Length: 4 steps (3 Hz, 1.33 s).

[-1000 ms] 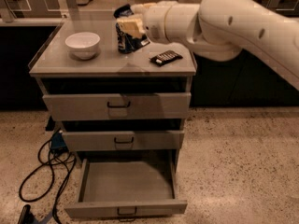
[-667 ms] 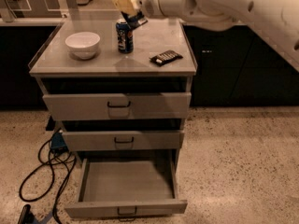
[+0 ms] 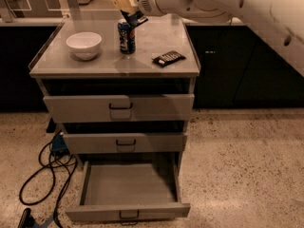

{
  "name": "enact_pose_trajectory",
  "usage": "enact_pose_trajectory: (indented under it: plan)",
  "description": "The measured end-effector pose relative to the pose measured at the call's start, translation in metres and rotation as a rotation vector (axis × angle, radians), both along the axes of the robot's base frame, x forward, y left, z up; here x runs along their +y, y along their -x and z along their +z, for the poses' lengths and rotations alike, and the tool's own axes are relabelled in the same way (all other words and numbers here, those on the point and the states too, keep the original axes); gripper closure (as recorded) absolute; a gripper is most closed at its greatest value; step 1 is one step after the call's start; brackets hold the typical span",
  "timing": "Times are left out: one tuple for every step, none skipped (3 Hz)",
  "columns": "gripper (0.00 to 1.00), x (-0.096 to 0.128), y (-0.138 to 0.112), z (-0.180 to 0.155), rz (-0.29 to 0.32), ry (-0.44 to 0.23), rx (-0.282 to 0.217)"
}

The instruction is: Pick rxbar blueberry from bottom drawer and place on counter

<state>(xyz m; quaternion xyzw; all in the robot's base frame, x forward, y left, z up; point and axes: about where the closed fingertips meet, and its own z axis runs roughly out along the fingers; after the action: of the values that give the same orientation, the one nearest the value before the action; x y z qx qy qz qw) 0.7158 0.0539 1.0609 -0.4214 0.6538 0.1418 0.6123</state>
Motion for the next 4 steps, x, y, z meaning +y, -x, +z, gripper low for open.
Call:
enact_pose_trajectory:
  plan:
    - [1.0, -0.021, -0.009, 0.018, -0.023, 0.013, 0.024]
    - [1.0, -0.049, -0.049, 0.002, -0.068, 0.009, 0.182]
    - [1.0, -0.085, -0.087, -0.048, -0.15, -0.007, 0.402]
    - [1.0, -0.148, -0.103, -0.096, -0.255, 0.03, 0.571]
